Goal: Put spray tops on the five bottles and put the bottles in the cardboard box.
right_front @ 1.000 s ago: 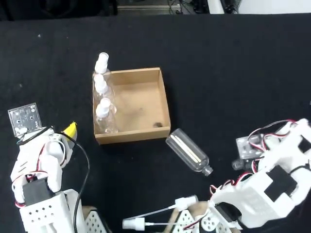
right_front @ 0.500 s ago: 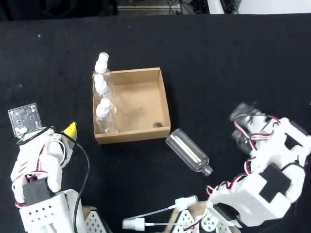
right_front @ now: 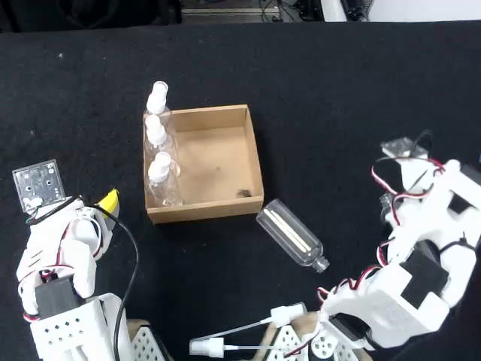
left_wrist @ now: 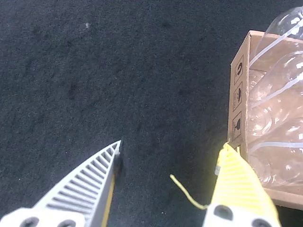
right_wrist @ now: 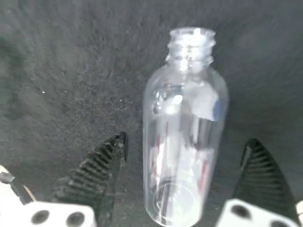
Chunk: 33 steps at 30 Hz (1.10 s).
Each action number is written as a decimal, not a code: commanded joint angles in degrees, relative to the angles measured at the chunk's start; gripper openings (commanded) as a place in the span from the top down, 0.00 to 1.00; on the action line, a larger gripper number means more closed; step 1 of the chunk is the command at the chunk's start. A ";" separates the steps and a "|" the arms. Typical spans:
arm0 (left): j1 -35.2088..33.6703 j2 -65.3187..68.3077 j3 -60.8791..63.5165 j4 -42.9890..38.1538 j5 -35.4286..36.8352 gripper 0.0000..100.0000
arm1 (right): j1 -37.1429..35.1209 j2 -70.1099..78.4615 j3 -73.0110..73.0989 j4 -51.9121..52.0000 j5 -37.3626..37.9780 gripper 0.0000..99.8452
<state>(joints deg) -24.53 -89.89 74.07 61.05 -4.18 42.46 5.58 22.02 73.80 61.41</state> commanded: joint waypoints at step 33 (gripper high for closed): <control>0.22 -0.35 -7.60 4.31 -0.26 0.71 | 0.35 -17.89 2.51 -10.20 -9.41 0.99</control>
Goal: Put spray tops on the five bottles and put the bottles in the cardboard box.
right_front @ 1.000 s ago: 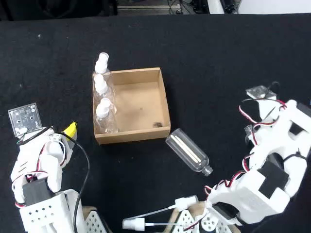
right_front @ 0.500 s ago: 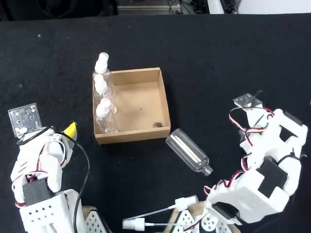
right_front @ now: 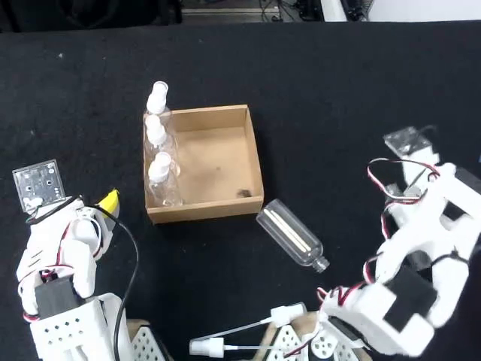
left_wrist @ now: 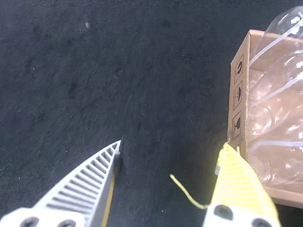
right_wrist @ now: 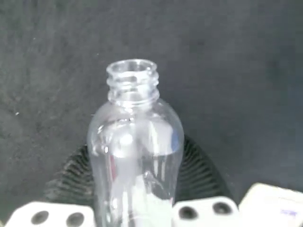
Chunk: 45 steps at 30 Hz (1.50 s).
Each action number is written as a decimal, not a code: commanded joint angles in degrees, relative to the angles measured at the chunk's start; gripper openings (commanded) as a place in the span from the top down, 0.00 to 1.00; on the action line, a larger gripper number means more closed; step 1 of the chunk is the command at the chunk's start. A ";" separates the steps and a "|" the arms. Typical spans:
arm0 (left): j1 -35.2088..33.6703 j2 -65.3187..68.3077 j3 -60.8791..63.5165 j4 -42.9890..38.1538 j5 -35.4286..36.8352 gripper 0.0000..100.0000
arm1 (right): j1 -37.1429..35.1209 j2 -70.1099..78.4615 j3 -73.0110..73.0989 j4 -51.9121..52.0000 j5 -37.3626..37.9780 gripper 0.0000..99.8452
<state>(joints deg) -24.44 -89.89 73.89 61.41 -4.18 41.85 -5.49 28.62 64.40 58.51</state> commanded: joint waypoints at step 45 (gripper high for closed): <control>79.87 61.27 -27.03 -11.43 -8.26 0.70 | 25.67 0.04 -22.37 -4.57 -9.05 0.99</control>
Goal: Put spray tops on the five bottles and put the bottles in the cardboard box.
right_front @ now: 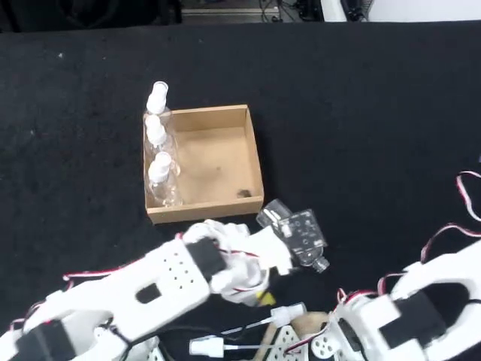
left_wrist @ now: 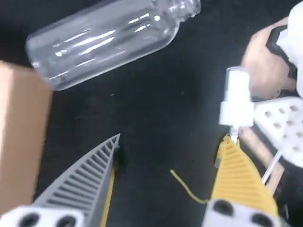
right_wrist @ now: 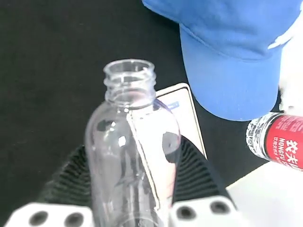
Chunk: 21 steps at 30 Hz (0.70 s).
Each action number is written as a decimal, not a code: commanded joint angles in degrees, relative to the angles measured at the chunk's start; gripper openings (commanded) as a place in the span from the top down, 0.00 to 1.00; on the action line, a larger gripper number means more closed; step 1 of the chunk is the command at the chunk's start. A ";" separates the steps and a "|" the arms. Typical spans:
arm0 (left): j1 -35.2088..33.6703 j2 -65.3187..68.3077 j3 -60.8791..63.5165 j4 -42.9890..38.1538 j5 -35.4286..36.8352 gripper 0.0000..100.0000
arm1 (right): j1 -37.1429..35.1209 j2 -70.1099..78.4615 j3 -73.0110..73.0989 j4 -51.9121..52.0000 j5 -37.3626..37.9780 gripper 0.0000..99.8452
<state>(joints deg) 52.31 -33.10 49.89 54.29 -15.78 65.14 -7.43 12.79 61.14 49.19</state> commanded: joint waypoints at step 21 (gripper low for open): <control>9.80 31.03 -19.30 -8.26 11.08 0.71 | 3.34 8.57 -11.12 -1.49 0.70 0.99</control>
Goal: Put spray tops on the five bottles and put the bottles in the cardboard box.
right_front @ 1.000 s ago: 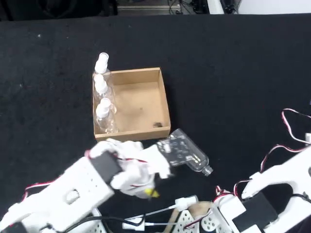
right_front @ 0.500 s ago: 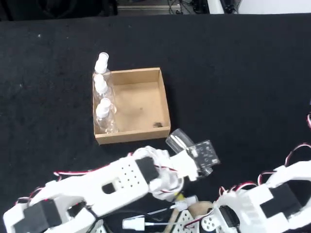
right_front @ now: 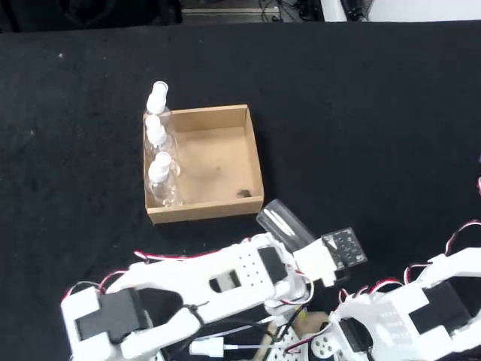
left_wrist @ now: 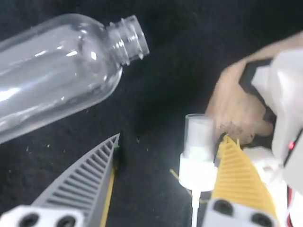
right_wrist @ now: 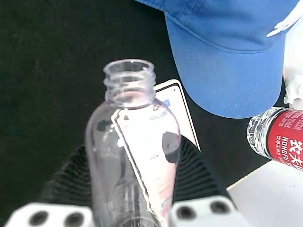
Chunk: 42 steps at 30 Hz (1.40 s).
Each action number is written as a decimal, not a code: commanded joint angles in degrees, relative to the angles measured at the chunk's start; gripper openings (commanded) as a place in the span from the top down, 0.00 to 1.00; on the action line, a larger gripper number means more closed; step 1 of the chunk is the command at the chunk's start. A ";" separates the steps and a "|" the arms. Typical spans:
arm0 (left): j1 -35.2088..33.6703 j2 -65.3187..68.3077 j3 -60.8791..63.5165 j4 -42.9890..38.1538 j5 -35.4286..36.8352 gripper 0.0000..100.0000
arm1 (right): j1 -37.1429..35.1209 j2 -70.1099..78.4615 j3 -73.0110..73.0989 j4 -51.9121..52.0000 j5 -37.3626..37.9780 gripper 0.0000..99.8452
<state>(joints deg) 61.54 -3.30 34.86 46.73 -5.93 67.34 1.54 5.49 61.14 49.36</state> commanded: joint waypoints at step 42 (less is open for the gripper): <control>-4.18 -12.57 8.04 14.59 -7.82 0.76 | 1.49 -0.31 -3.56 -1.32 0.53 0.99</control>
<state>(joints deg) 58.11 -13.14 44.53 61.41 -12.79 67.34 1.54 5.49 60.79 49.36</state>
